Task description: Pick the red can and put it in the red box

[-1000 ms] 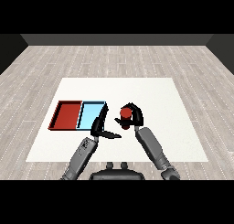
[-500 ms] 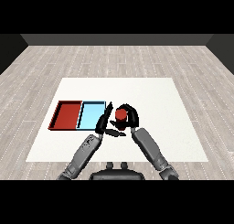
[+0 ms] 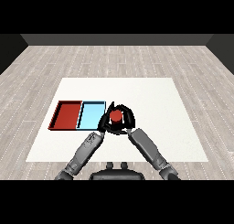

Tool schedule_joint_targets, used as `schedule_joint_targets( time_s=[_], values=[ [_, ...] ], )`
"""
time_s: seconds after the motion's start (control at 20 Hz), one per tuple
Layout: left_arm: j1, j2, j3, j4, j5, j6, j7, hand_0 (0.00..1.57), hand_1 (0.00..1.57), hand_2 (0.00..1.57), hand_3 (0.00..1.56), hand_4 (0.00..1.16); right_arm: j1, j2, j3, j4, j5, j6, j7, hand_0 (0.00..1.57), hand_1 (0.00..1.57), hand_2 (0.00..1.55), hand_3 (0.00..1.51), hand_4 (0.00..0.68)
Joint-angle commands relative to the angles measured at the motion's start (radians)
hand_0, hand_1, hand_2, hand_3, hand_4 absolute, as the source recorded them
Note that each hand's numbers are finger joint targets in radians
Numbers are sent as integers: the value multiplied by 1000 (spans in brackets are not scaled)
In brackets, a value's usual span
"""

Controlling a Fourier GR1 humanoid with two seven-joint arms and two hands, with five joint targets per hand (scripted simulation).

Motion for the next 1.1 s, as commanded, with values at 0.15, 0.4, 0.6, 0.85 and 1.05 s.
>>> schedule_joint_targets(
  time_s=[0.15,0.4,0.6,0.85,1.05],
  values=[
    [-12,-1,22,43,-50,-47,5,0,0,0,0,0,2,1,86,-37,-45,-50,1,1444,1444,1429,1383,595],
    [-17,-1,-82,-4,12,64,14,0,0,0,0,0,23,1,99,-41,-42,-48,-21,1455,1455,1450,1398,543],
    [-65,0,-103,25,-19,193,59,773,773,782,0,551,4,1,90,-19,-48,-40,-26,1507,1507,1465,1408,512],
    [-26,0,-111,27,21,168,28,1571,1571,1520,1421,904,-62,0,176,-8,-136,-138,-49,1493,1493,1446,1398,522],
    [-152,0,-126,115,22,248,85,1571,1571,1536,1446,996,-76,0,60,19,-91,-22,-55,1467,1467,1439,1392,561]
  ],
)
